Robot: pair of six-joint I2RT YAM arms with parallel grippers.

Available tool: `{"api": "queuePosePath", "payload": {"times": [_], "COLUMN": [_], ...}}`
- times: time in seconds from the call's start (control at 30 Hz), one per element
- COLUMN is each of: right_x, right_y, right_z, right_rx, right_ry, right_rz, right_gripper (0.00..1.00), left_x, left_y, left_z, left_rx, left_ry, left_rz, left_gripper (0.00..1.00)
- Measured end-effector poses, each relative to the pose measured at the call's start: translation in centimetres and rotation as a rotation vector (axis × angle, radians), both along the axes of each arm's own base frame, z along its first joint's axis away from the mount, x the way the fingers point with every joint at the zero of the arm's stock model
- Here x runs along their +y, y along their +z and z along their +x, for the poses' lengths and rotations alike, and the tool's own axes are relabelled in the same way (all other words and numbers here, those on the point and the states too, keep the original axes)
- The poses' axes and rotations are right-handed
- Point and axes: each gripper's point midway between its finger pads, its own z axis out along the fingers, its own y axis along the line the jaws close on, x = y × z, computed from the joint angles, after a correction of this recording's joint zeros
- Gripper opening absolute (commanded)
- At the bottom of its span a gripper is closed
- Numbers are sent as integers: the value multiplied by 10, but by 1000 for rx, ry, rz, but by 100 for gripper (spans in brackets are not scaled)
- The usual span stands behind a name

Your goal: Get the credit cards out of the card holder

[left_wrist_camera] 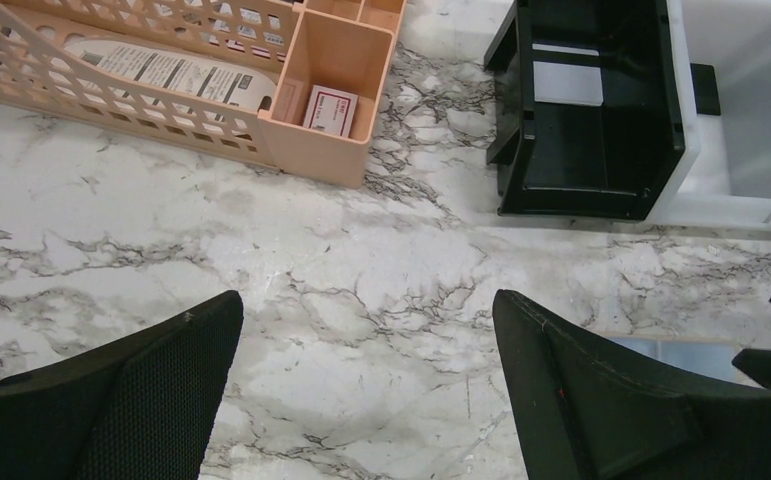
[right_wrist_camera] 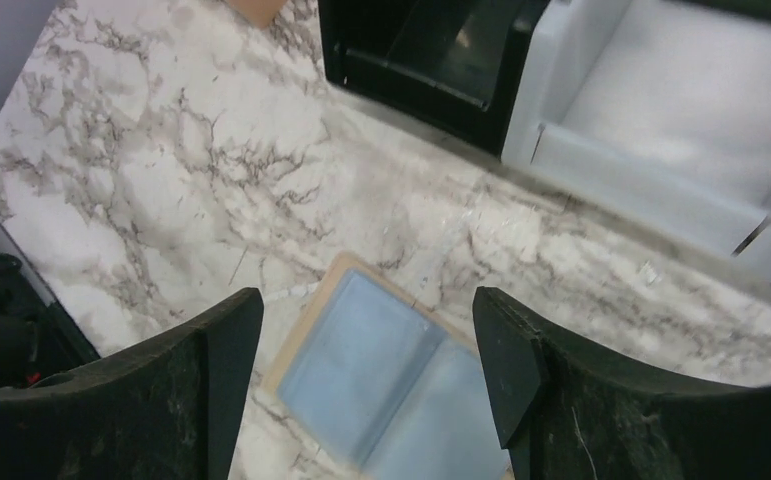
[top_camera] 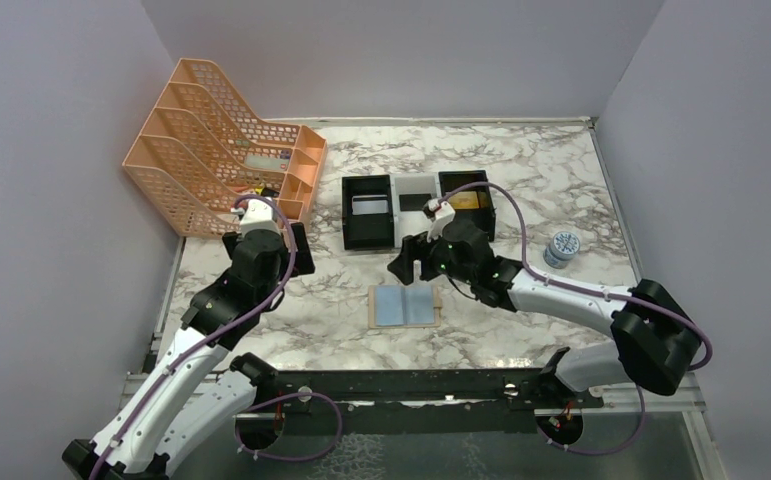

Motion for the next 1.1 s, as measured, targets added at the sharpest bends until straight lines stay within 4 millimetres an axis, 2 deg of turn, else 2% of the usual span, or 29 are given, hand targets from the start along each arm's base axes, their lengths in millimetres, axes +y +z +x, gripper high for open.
{"api": "queuePosePath", "payload": {"times": [0.27, 0.47, 0.67, 0.97, 1.1], "right_x": [1, 3, 20, 37, 35], "right_y": [-31, -52, -66, -73, -91], "right_z": [-46, -64, -62, -53, -54], "right_rx": [135, 156, 169, 180, 206], "right_ry": [-39, -44, -51, -61, -62], "right_rz": [-89, -189, -272, -317, -367], "right_gripper": [63, 58, 55, 55, 56], "left_x": [-2, -2, -3, -3, -3], "left_y": [-8, -13, -18, -18, -17], "left_z": [3, 4, 6, 6, 6], "left_rx": [32, 52, 73, 69, 69], "left_ry": [0, 0, 0, 2, 2], "left_rz": [19, 31, 44, 43, 42], "left_gripper": [99, 99, 99, 99, 99]}}
